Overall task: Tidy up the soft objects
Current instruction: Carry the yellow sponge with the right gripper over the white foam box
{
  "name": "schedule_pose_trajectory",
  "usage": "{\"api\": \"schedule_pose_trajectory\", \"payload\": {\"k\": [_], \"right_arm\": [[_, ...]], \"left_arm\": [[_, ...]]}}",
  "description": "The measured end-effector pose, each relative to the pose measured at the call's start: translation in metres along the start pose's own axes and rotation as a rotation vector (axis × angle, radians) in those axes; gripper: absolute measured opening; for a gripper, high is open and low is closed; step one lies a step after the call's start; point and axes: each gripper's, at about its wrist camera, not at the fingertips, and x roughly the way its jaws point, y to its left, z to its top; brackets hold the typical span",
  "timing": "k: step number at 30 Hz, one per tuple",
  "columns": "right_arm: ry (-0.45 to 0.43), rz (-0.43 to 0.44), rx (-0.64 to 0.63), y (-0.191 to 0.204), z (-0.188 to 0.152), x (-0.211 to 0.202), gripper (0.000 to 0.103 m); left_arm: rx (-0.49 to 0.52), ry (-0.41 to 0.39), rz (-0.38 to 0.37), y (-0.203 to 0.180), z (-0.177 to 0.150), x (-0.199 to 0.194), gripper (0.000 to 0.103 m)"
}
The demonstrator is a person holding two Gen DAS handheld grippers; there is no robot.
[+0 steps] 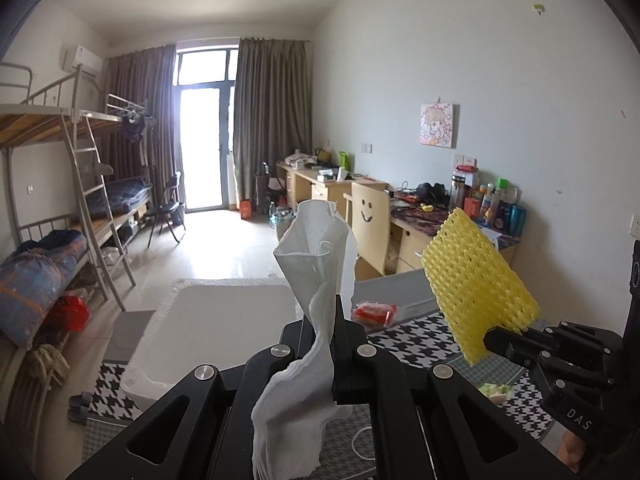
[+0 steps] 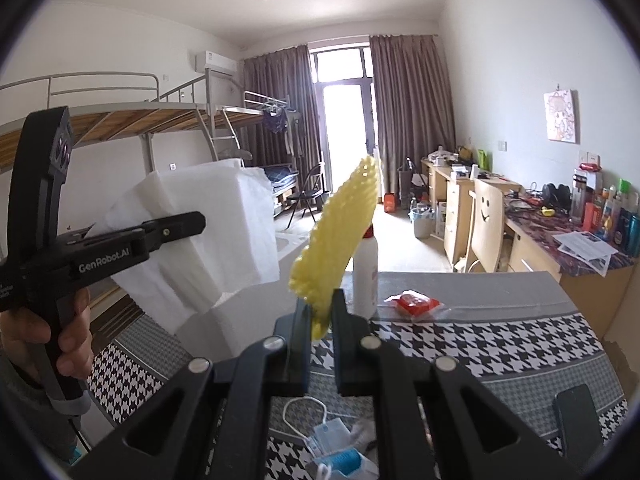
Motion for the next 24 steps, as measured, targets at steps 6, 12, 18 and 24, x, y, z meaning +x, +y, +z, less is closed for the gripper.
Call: {"api": "schedule_pose_trajectory", "payload": {"k": [6, 12, 18, 24], "right_arm": [[0.001, 0.025, -0.017, 0.008, 0.009, 0.006, 0.011], [0.007, 0.061, -0.030, 0.018, 0.017, 0.017, 0.011], [0.015, 0.100, -0.038, 0.029, 0.023, 0.025, 0.011], [0.031, 0.131, -0.040, 0.035, 0.026, 0.038, 0.011]], "left_arm": [[-0.015, 0.004, 0.033, 0.008, 0.004, 0.004, 0.004], [-0.023, -0.011, 0.072, 0.018, 0.008, 0.001, 0.004], [-0.043, -0.006, 0.126, 0.033, 0.011, 0.002, 0.004], [-0.067, 0.006, 0.181, 0.042, 0.011, 0.008, 0.004]]}}
